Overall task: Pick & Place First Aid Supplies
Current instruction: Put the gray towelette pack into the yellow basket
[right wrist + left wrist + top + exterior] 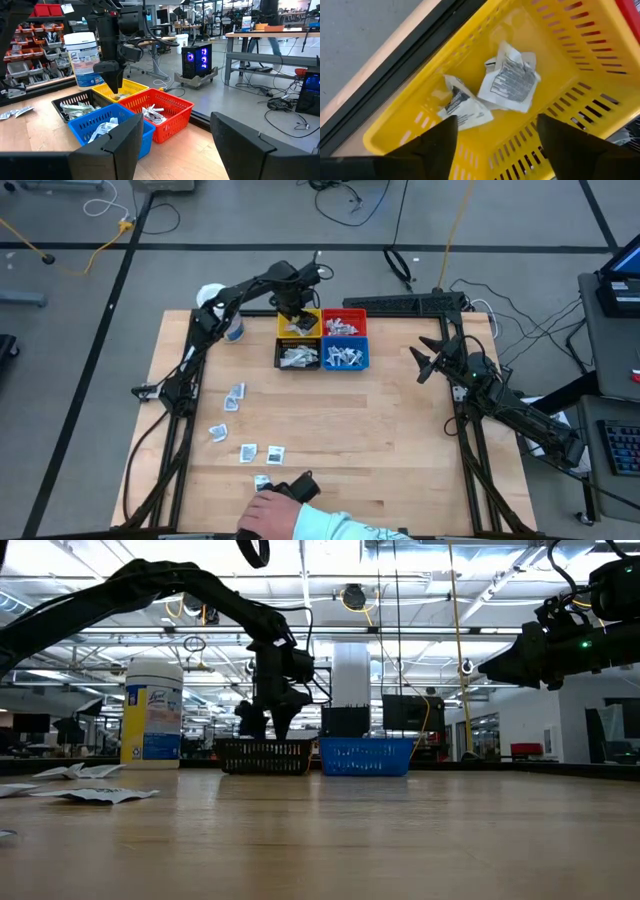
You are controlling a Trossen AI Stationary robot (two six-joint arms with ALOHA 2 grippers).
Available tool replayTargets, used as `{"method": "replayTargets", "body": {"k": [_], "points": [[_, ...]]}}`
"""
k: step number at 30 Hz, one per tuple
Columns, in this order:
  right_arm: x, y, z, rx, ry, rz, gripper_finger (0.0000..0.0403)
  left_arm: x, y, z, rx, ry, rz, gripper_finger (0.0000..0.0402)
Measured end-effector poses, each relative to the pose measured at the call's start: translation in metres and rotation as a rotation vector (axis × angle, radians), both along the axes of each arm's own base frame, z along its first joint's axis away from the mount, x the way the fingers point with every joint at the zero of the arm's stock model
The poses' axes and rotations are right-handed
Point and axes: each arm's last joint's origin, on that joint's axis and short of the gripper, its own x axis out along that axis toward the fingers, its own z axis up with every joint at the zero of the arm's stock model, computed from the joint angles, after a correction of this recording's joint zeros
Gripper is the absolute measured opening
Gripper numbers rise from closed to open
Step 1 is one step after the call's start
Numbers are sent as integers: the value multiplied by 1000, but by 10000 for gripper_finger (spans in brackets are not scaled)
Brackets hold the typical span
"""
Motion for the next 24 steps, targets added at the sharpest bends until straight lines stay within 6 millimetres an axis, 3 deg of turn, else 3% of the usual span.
{"method": "replayTargets", "body": {"k": [3, 7, 17, 24], "points": [[0, 0, 0, 0, 0, 0, 228, -1, -2, 3, -6, 8, 2, 291], [0, 0, 0, 0, 0, 0, 228, -3, -9, 24, 14, -16, -6, 294], [0, 0, 0, 0, 0, 0, 228, -22, -32, 75, 11, -17, 30, 264], [0, 0, 0, 0, 0, 0, 228, -13, -51, 76, 0, 3, -120, 257]]}}
